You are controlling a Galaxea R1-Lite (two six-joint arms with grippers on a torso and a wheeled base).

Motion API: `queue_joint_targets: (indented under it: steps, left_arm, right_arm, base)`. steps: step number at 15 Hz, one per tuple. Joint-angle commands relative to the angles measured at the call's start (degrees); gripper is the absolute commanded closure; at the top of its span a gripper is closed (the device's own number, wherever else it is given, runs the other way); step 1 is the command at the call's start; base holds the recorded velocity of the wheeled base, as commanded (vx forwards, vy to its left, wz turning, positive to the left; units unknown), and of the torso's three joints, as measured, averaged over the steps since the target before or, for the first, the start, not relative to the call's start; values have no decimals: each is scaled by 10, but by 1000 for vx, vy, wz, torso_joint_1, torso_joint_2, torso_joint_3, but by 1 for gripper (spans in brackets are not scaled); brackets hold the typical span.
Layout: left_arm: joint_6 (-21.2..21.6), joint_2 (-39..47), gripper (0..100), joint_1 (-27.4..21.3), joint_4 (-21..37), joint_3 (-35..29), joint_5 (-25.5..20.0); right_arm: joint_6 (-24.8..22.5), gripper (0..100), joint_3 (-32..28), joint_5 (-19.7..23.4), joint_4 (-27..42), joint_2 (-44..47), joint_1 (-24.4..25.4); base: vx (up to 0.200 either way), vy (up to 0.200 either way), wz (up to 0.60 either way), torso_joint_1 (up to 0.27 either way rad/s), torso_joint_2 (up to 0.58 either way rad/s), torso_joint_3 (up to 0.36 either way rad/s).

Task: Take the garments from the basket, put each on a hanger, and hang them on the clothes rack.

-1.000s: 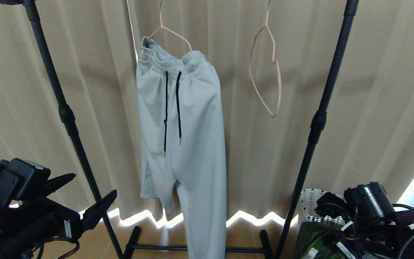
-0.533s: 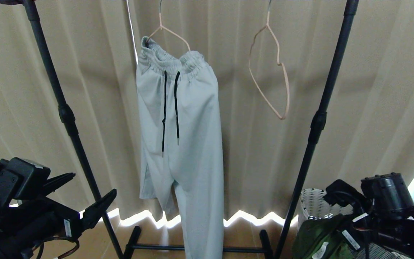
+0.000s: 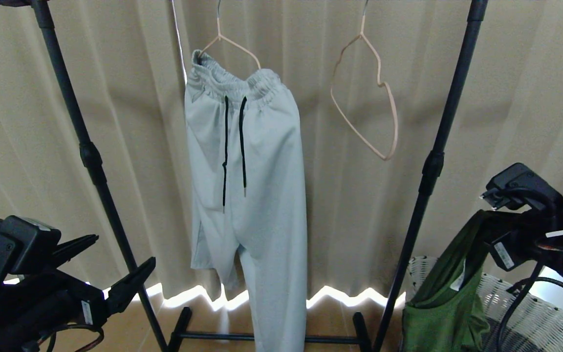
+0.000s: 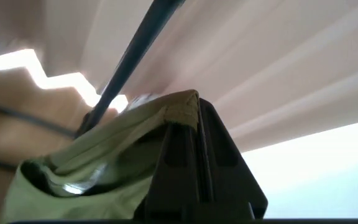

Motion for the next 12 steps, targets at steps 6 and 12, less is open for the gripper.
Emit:
queue_joint_targets:
  steps: [6, 12]
  left_arm:
    - [6, -13, 0, 0, 0, 4, -1]
    - [12, -36, 0, -141, 1, 28, -1]
  right_arm:
    - [-12, 100, -37, -1, 1, -11, 4]
    - [-21, 100, -76, 4, 2, -11, 60]
  base:
    - [-167, 0, 0, 3, 3, 0]
    - [0, 0, 0, 0, 0, 0]
